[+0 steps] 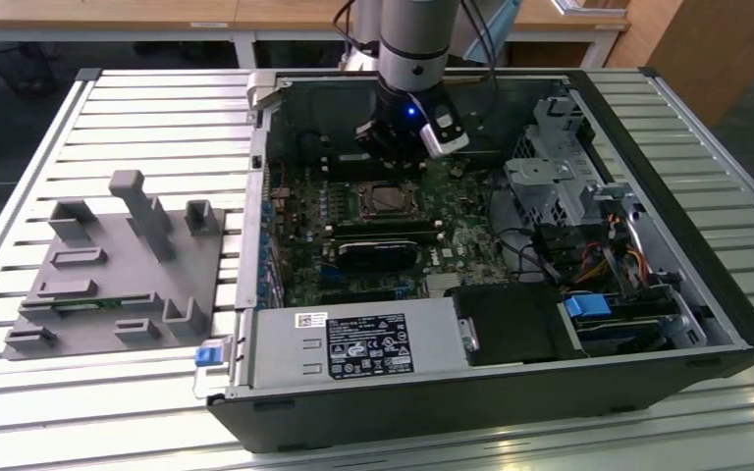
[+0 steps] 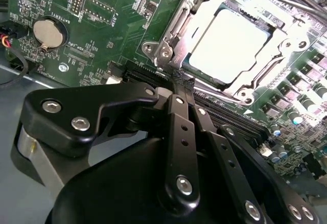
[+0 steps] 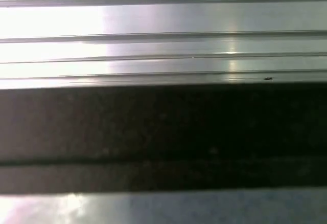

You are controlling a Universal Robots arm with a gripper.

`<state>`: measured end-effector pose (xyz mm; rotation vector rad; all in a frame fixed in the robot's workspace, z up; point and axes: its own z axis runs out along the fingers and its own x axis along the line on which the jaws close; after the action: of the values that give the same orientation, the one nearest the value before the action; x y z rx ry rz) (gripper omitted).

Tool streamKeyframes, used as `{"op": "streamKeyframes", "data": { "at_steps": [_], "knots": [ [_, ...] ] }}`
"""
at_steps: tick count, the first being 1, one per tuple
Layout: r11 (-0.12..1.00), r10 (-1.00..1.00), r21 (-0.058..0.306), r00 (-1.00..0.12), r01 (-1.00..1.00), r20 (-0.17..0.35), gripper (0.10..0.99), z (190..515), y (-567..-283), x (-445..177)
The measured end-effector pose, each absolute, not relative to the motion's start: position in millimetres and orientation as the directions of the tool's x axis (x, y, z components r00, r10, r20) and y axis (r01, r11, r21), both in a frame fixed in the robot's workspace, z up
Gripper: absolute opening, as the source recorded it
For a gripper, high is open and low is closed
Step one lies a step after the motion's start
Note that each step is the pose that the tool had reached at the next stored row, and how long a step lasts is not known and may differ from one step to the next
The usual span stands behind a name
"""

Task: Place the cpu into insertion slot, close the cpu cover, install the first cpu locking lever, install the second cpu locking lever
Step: 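Install the first cpu locking lever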

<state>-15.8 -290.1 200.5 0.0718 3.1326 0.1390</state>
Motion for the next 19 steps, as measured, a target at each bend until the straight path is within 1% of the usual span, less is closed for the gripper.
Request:
{"op": "streamKeyframes", "data": {
  "at_steps": [4, 19],
  "knots": [
    [0.996, 0.046, 0.078, -0.999, 0.045, -0.003, 0.106, 198.7, -290.2, -15.6],
    [0.996, 0.046, 0.077, -0.999, 0.045, -0.003, 0.106, 199.7, -290.0, -15.4]
  ]
}}
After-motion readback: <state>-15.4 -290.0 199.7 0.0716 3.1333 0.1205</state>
